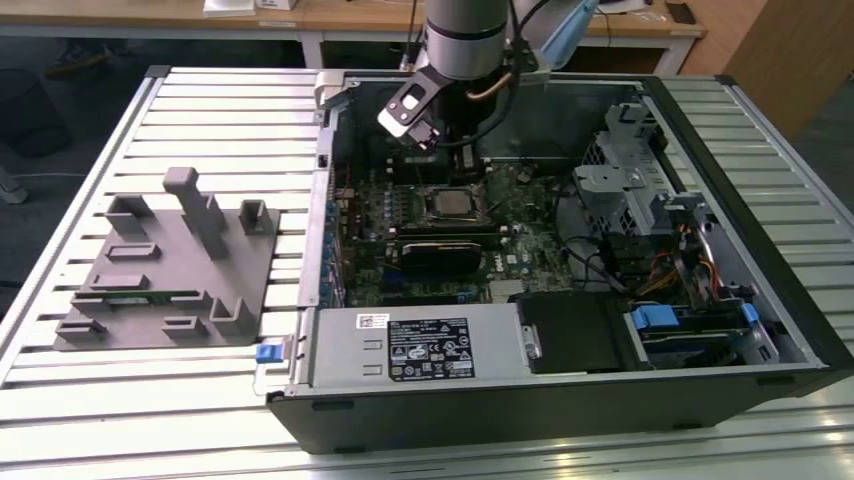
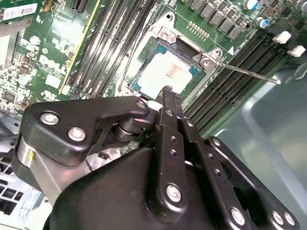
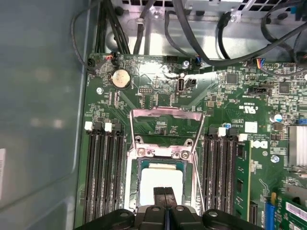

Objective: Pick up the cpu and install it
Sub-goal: 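Close the cpu cover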

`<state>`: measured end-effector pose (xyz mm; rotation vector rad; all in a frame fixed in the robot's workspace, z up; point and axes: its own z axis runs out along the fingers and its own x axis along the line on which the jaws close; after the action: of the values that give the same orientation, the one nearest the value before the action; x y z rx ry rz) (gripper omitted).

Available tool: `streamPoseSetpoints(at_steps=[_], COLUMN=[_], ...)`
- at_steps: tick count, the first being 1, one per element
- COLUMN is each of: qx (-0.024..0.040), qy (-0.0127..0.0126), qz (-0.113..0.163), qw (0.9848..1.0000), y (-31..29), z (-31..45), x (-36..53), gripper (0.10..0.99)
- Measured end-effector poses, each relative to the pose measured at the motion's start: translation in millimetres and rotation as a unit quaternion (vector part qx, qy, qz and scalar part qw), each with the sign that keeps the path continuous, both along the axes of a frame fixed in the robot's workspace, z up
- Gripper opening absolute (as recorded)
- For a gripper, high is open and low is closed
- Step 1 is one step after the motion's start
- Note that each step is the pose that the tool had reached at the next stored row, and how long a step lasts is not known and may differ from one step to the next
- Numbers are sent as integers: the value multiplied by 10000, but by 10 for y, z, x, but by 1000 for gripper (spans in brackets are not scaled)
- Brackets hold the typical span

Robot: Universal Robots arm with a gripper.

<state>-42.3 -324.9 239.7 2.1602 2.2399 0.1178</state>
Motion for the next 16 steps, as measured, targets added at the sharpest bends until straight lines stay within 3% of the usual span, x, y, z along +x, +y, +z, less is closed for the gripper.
streamPoseSetpoints(at_steps=[10, 16], qx=[0, -3], qy=[0, 0], qz=[1, 0], qw=[10000, 10000], y=[-1, -58], z=[291, 302], x=[0, 0], gripper=[106, 106])
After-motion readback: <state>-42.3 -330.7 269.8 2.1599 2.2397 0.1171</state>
